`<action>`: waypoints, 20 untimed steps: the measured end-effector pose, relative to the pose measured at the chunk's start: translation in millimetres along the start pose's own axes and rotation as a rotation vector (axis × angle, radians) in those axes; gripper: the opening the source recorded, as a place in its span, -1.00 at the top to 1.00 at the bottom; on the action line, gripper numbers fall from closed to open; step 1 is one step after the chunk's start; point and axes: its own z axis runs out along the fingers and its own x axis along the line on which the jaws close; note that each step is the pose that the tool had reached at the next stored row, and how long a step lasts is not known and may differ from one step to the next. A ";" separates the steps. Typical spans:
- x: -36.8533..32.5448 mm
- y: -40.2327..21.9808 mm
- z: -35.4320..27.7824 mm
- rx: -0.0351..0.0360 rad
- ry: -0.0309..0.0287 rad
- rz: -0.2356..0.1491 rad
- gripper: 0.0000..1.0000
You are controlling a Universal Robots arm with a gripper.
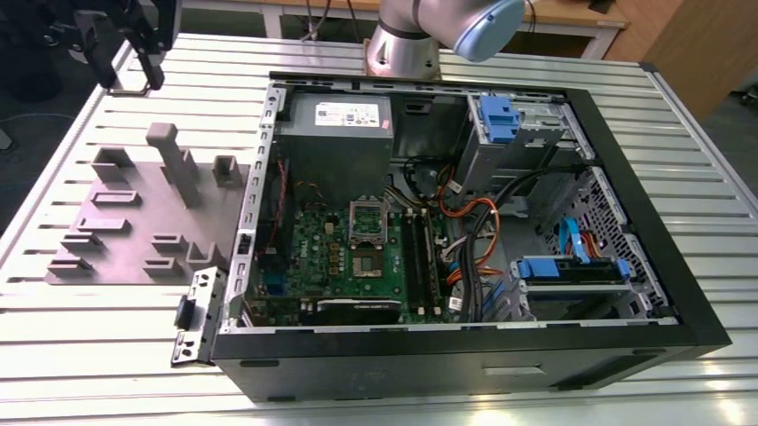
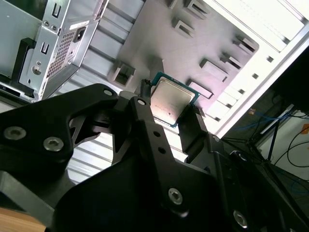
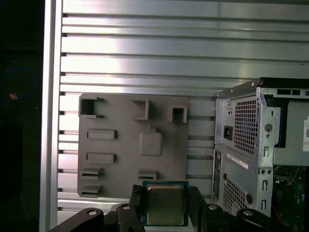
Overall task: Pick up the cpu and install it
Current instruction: 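Pick up the cpu and move it towards the insertion slot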
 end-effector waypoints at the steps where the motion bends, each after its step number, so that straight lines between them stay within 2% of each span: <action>1: -0.4 0.0 0.0 0.0001 0.0001 0.000 0.06; 7: -1.2 -0.9 0.0 0.0001 0.0001 0.000 0.06; 15: -1.2 -11.2 0.1 0.0001 0.0001 0.000 0.06; 20: -1.6 -11.8 0.2 0.0001 0.0001 0.000 0.06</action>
